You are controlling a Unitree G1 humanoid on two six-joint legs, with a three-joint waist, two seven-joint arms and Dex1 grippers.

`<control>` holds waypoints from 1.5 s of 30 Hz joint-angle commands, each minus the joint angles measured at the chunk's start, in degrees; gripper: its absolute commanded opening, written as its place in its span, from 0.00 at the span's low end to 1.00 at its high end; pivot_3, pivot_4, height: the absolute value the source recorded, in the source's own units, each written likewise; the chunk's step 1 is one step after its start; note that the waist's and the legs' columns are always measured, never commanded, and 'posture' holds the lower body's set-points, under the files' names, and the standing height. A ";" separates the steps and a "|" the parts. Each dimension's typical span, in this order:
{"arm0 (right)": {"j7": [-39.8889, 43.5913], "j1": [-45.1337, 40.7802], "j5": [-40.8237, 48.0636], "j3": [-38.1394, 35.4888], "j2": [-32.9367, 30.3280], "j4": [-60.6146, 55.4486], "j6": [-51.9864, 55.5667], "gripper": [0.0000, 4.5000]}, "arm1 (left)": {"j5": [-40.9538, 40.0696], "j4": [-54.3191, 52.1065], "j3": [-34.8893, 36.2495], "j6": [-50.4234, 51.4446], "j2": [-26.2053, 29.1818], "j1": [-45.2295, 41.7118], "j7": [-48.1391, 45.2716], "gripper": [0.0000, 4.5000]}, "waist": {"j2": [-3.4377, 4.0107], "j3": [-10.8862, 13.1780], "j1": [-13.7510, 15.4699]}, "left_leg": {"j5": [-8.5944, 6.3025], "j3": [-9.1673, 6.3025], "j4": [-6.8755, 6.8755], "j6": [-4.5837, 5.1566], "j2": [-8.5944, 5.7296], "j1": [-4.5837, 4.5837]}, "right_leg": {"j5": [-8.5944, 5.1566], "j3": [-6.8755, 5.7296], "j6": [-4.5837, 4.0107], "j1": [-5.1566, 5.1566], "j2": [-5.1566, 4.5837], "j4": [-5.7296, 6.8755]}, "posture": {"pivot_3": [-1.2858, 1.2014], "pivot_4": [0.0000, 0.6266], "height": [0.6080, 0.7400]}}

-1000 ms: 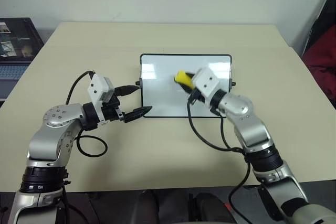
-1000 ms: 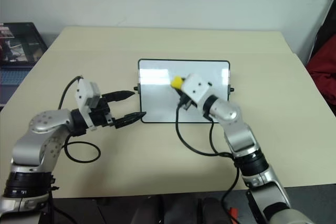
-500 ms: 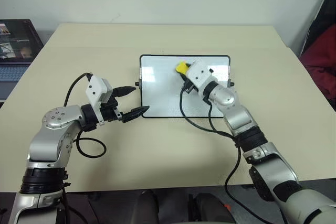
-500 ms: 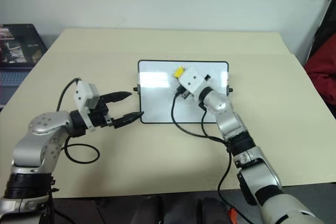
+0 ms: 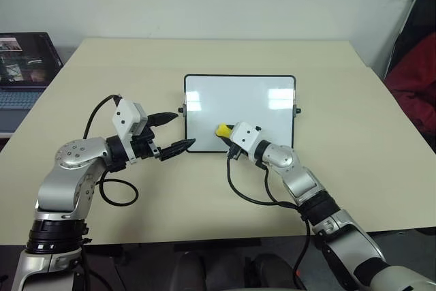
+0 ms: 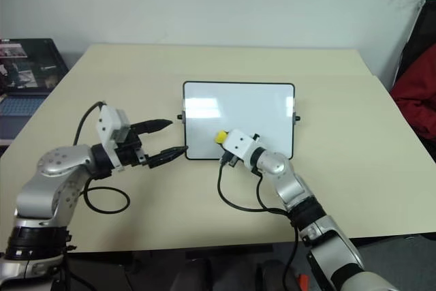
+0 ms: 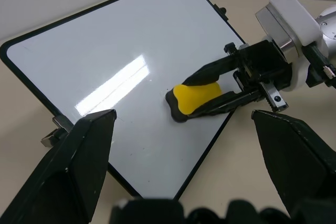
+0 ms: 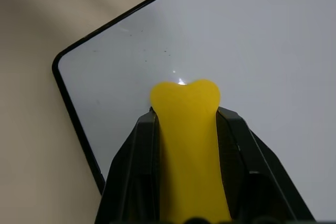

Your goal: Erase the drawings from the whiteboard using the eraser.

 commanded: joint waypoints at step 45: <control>-12.74 24.54 14.55 -37.34 -11.42 -47.04 54.67 0.25 | -4.82 -7.79 -18.57 -1.29 -7.01 -10.83 -20.94 1.00 | 0.13 0.06 1.27 | -0.23 0.29 0.06 -0.30 -0.18 -1.81 | -0.03 0.07 -0.03 -1.36 0.47 -0.06 | 0.52 0.24 1.00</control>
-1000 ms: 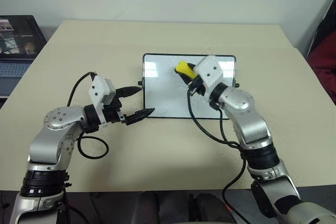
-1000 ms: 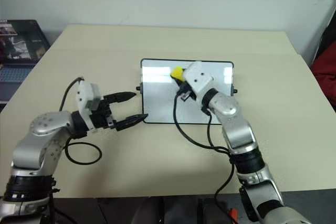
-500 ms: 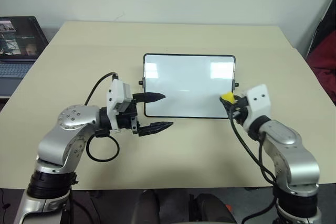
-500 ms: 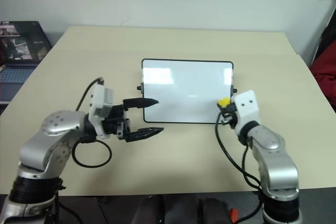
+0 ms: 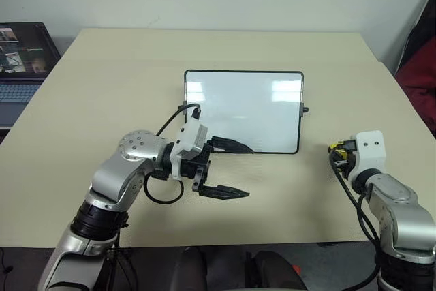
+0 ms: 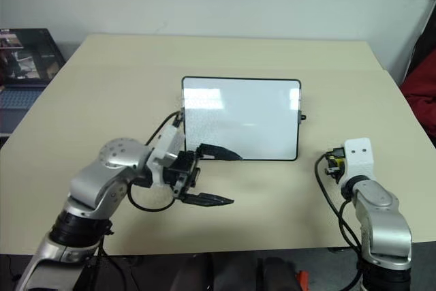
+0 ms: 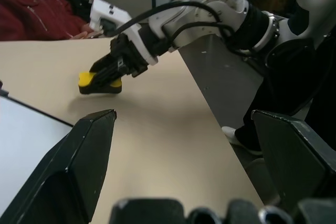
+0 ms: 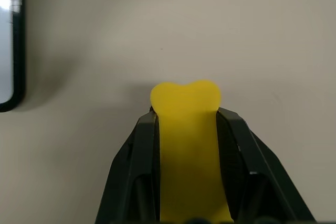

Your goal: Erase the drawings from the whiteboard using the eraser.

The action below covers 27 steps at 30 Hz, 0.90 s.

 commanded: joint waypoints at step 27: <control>-8.23 1.75 -0.66 7.07 3.46 -5.07 -25.14 0.99 | 4.45 -8.03 14.33 1.81 -5.33 13.28 31.30 1.00 | 0.13 0.00 0.16 | 0.00 -0.02 0.02 0.00 0.04 -0.01 | 0.00 0.08 0.00 0.03 0.00 -0.01 | 0.52 0.24 1.00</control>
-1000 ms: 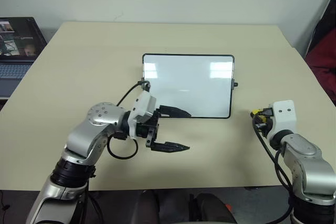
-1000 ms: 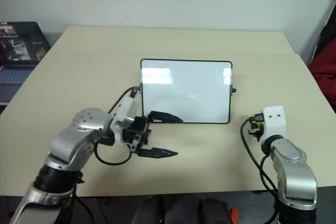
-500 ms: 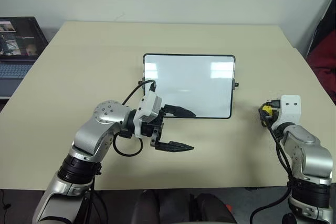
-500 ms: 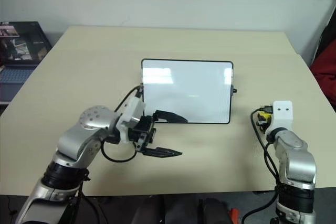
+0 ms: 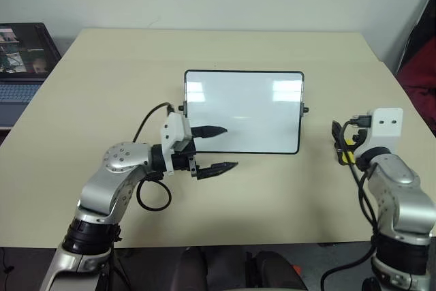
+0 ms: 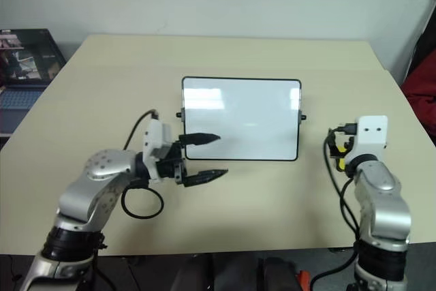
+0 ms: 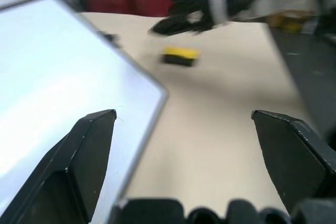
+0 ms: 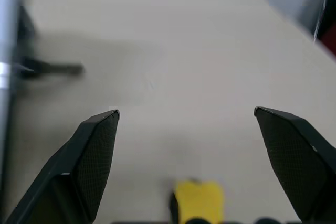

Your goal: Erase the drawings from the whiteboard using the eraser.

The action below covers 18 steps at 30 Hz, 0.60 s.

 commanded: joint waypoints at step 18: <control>5.66 27.57 4.73 9.52 8.49 6.65 -42.60 0.99 | 13.10 -13.24 16.61 -8.34 -16.12 32.13 38.13 1.00 | -0.17 -0.13 -0.01 | 0.07 -0.24 0.09 0.10 -0.06 0.36 | -0.07 -0.24 0.10 0.46 -0.34 0.05 | 0.52 0.24 1.00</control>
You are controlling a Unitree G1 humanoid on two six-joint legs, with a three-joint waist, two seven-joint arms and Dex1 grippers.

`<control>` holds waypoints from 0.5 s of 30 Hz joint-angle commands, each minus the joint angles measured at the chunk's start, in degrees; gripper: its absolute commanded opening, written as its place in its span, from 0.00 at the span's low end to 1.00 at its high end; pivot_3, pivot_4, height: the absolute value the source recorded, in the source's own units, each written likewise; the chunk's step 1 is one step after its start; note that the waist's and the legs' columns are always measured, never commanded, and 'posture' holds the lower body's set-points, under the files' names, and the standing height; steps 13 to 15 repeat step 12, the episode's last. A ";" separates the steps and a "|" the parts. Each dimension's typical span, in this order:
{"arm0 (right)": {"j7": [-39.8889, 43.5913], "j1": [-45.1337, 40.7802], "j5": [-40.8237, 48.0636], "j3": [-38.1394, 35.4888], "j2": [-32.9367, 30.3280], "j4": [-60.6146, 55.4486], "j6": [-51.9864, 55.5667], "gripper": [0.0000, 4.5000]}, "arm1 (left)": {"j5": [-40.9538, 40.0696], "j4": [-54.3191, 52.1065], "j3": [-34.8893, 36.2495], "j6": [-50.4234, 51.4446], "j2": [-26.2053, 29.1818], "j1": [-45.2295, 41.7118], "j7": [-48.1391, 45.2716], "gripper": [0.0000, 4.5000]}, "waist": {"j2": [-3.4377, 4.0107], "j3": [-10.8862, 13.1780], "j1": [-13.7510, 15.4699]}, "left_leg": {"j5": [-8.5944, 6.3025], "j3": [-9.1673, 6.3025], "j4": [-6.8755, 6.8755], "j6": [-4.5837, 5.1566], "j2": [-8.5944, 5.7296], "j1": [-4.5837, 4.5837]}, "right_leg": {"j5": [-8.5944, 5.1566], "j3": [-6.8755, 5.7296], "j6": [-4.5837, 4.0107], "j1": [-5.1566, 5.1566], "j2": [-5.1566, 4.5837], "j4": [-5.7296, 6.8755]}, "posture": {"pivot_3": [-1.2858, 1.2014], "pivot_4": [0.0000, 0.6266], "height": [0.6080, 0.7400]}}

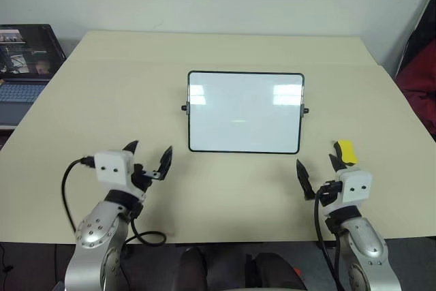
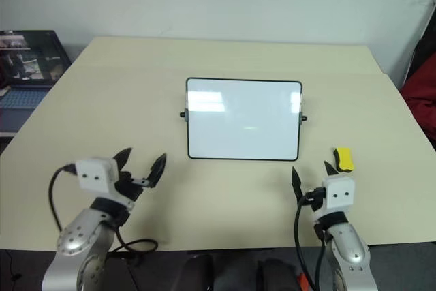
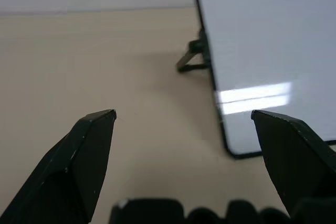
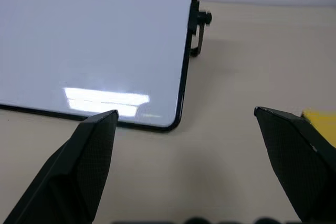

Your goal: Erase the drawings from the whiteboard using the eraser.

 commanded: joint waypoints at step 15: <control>1.12 -0.96 0.40 0.31 -0.94 -0.12 -4.00 0.99 | 0.85 0.65 -0.18 -3.32 -0.13 0.62 0.33 1.00 | -0.01 -0.01 0.15 | 0.00 0.01 -0.03 0.00 -0.01 -0.05 | 0.00 -0.02 -0.01 -0.02 0.00 -0.01 | 0.52 0.24 1.00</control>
